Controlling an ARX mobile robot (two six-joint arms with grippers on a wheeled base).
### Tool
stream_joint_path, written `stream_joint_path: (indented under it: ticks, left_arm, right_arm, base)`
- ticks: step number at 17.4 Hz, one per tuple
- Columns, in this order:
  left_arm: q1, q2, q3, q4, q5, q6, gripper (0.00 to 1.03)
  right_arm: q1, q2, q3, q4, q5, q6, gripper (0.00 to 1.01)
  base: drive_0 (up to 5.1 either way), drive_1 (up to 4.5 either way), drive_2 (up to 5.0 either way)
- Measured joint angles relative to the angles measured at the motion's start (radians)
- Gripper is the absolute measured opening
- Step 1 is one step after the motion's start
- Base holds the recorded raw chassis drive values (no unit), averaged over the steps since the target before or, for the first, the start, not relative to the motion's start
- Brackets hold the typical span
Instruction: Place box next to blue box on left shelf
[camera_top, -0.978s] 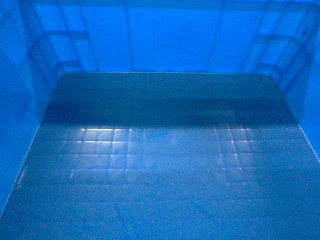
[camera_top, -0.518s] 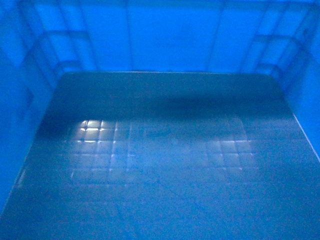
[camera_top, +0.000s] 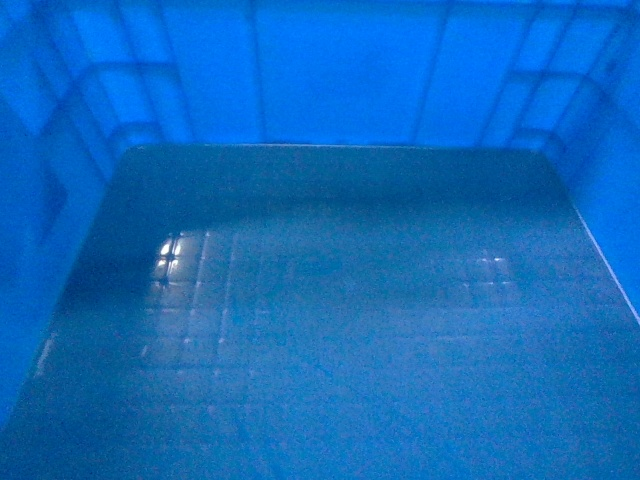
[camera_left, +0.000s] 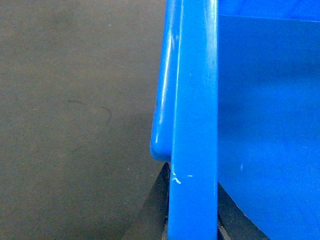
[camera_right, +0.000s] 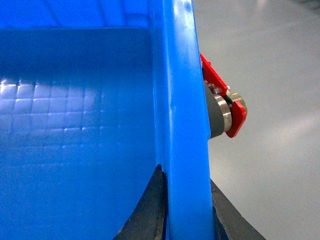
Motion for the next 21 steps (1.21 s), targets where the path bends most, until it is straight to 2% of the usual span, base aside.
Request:
stream_joint_path:
  ticks: [21]
  left_arm:
    - [0.0,0.0,0.0,0.001,-0.002,-0.001,0.08]
  right_arm:
    - [0.0,0.0,0.0,0.001,0.001,0.0,0.1]
  base:
    - [-1.7,-1.65,-1.7]
